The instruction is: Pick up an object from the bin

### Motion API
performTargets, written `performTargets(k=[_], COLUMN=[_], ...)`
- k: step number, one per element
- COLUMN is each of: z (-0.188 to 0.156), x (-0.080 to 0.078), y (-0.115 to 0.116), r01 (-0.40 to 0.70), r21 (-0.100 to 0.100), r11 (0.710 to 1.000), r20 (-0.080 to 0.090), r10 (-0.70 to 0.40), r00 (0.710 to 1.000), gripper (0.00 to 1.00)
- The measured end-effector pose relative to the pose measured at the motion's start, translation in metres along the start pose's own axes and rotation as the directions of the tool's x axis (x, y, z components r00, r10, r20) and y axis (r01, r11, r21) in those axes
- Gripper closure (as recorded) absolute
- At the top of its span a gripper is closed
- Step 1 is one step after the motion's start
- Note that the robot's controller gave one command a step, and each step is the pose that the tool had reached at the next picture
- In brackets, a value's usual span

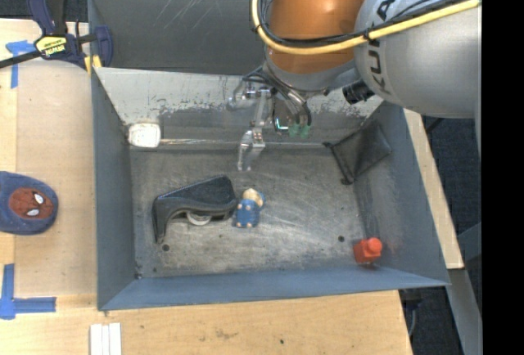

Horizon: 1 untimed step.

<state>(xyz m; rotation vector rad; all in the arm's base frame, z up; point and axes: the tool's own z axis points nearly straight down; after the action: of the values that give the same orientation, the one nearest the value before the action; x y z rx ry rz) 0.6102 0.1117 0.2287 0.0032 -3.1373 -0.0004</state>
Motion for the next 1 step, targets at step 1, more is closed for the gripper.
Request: performTargets(k=[1], z=[0.1061], x=[0.0145], y=[0.0424], r01=[0.079], r21=[-0.002], r11=[0.997], r20=[0.026], r10=[-0.079], r00=[0.997], gripper=[0.00])
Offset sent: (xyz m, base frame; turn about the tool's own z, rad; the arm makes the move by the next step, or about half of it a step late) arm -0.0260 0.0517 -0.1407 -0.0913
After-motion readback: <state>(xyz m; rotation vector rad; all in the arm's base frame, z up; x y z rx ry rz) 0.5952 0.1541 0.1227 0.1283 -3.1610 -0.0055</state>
